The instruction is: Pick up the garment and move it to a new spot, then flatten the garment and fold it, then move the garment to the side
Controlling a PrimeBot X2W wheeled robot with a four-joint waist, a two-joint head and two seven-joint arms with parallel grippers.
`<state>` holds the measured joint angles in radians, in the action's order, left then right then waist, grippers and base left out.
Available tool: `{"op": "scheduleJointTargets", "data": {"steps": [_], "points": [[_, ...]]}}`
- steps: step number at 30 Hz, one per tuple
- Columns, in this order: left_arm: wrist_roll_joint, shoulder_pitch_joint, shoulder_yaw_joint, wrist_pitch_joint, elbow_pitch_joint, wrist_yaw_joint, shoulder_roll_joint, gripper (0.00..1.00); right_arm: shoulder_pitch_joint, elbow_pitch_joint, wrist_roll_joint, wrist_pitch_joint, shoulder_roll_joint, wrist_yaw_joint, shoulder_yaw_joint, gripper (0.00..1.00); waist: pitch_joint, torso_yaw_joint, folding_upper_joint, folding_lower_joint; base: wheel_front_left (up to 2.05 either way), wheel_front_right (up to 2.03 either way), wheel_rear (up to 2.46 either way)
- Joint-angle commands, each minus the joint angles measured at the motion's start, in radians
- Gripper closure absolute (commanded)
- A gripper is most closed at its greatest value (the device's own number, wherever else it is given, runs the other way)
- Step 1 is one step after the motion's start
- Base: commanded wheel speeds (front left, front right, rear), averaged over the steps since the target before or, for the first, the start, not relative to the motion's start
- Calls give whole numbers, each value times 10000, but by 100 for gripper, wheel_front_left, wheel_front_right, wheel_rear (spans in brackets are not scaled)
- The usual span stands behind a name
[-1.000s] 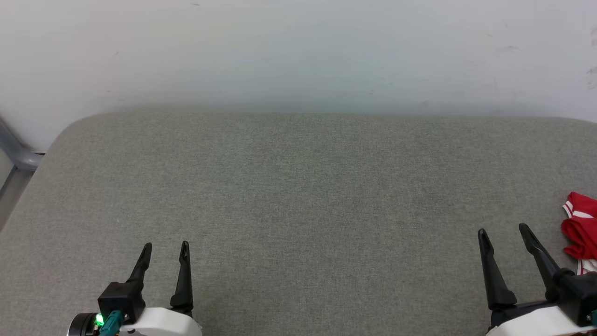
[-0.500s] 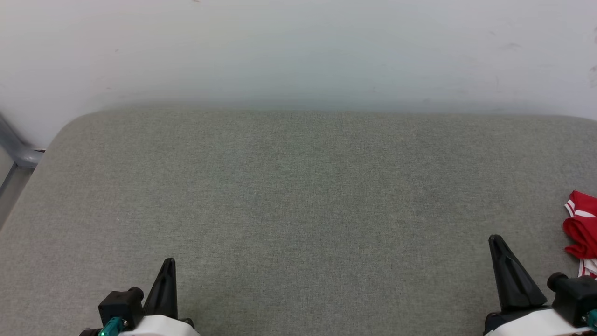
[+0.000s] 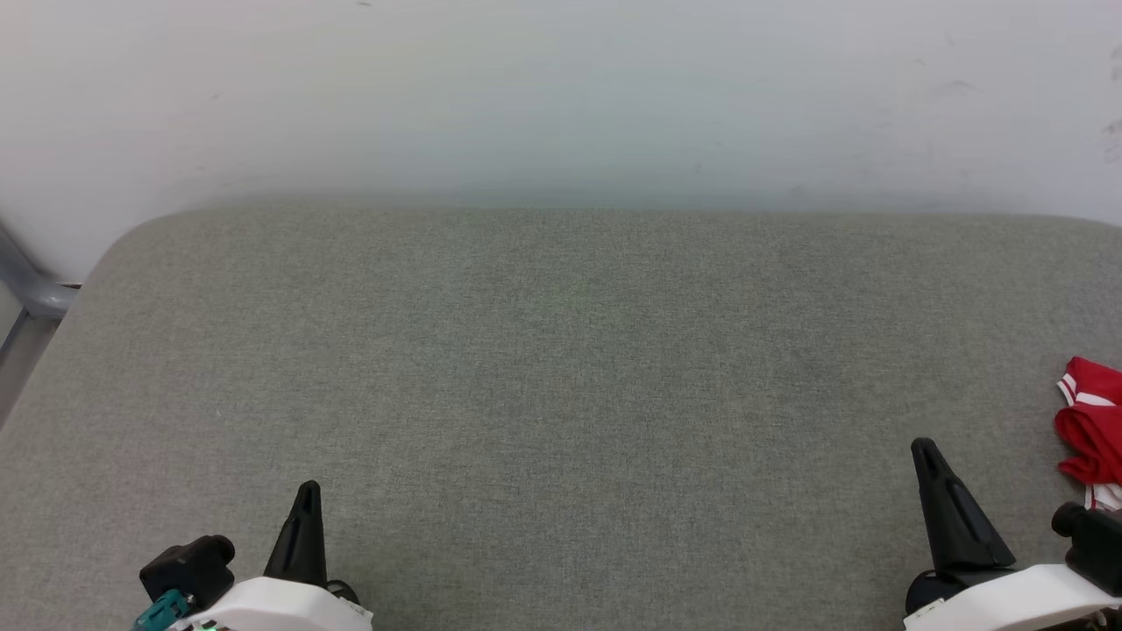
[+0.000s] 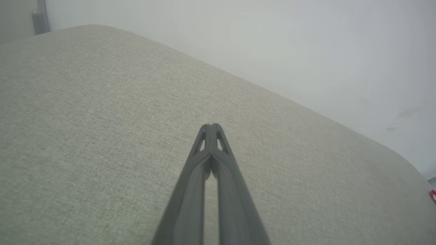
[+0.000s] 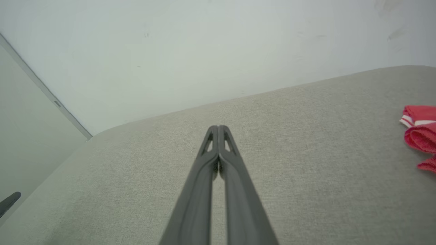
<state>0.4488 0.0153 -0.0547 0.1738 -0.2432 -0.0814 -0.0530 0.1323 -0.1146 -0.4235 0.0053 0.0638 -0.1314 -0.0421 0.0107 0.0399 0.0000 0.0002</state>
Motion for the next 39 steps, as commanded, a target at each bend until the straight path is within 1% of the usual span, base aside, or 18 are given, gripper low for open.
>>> {"op": "scheduleJointTargets", "data": {"steps": [1, 22, 34, 39], "points": [[379, -295, -53, -67, 176, -86, -25, 100, -305, -19, -436, -3, 108, 2, 17, 100, 0, -4, 0, -1, 0, 0, 0], [3601, -592, -200, -863, 143, -205, -11, 100, -922, 994, -3907, 122, 211, 4, 35, 100, -15, -82, 0, -1, 0, 0, 0], [5147, -737, -285, -1258, 116, -266, -4, 100, -1225, 1484, -5534, 211, 235, 4, 4, 100, -24, -127, 0, -1, 0, 0, 0], [5621, -775, -310, -1374, 108, -280, -2, 100, -1302, 1640, -6031, 250, 238, 5, -9, 100, -26, -142, 0, -1, 0, 0, 0]]}}
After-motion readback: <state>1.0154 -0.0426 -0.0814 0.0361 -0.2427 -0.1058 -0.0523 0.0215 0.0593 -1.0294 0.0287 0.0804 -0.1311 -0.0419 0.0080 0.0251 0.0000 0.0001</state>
